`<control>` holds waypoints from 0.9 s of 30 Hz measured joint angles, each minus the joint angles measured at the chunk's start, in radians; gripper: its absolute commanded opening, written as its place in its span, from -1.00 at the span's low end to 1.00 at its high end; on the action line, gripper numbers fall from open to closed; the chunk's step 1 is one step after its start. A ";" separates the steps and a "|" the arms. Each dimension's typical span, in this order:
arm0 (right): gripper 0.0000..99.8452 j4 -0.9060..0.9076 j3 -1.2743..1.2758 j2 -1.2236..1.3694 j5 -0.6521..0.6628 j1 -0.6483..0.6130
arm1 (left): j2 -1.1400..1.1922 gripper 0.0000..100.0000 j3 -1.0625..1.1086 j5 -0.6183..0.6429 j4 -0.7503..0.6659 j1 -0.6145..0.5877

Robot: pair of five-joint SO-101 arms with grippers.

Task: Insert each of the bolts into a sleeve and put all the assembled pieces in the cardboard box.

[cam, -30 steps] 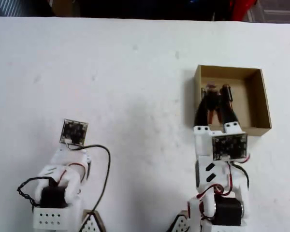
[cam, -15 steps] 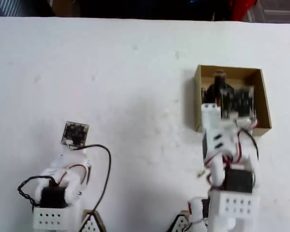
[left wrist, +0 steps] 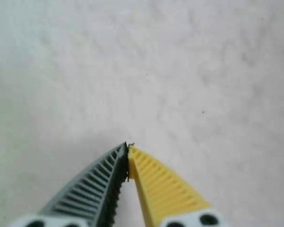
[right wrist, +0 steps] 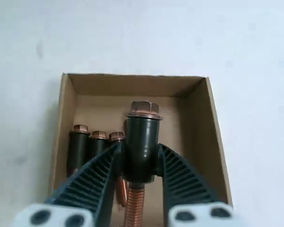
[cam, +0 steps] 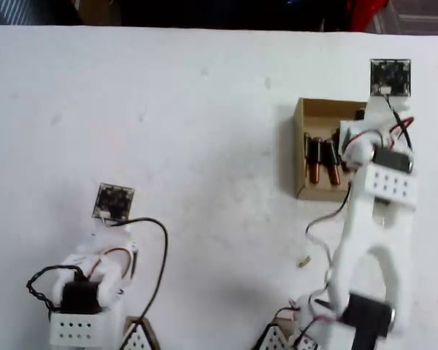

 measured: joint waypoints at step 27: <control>-0.96 0.491 -1.174 1.091 0.133 0.080 | 0.000 -0.95 0.000 0.000 0.000 0.000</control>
